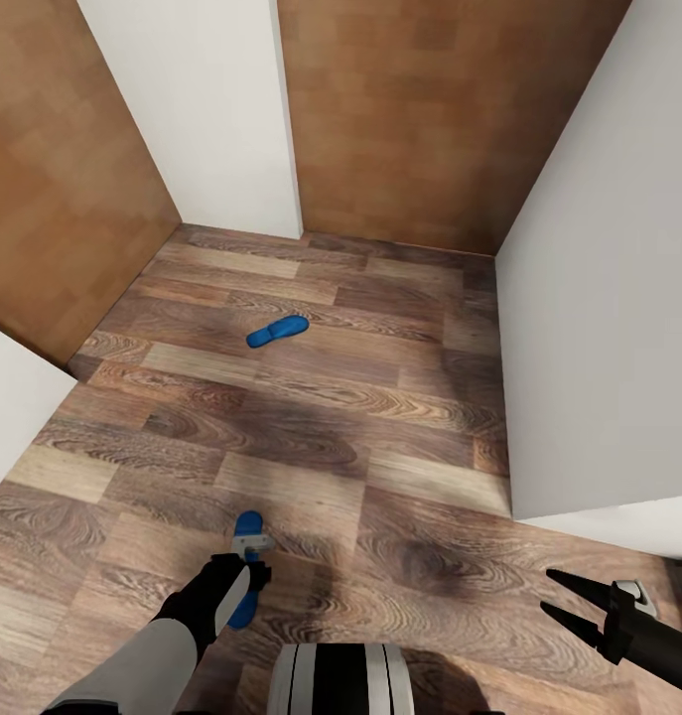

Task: In the bedroom, move the book from the bed onto either nightstand, and place the two sandals side by side next to the bed.

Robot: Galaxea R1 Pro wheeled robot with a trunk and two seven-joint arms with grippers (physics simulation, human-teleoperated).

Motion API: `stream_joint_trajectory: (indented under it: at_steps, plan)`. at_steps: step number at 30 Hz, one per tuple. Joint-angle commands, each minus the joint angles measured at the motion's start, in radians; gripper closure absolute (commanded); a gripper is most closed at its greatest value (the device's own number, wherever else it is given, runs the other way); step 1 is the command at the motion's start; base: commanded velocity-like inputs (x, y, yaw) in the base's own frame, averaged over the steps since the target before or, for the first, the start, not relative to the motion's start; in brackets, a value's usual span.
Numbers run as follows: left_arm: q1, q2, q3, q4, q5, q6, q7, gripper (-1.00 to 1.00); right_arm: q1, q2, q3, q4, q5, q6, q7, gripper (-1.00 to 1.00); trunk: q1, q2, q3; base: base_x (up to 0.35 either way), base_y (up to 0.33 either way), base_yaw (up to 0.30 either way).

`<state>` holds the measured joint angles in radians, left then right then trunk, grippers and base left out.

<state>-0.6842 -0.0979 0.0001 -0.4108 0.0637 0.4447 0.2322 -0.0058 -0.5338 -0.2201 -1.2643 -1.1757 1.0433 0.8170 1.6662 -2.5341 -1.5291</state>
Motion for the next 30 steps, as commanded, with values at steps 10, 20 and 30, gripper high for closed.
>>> stream_joint_trajectory:
  at_steps: [10,20,30]
  plan:
    - [0.000,-0.001,-0.001,-0.002,0.007,0.004,0.006,-1.00,0.000,0.000,-0.001,0.000,0.004,0.004,0.005,-1.00,0.000,0.000,-0.001,0.121,0.000,0.000]
    - [0.000,-0.001,-0.001,-0.002,0.007,0.003,0.006,-1.00,-0.001,0.000,-0.001,0.000,0.004,0.004,0.005,-1.00,0.000,0.000,-0.001,0.004,0.000,0.000]
    - [0.000,-0.001,0.000,-0.002,0.007,0.004,0.006,-1.00,-0.001,0.000,-0.001,0.000,0.004,0.004,0.005,-1.00,0.000,0.000,-0.001,0.000,0.000,0.000]
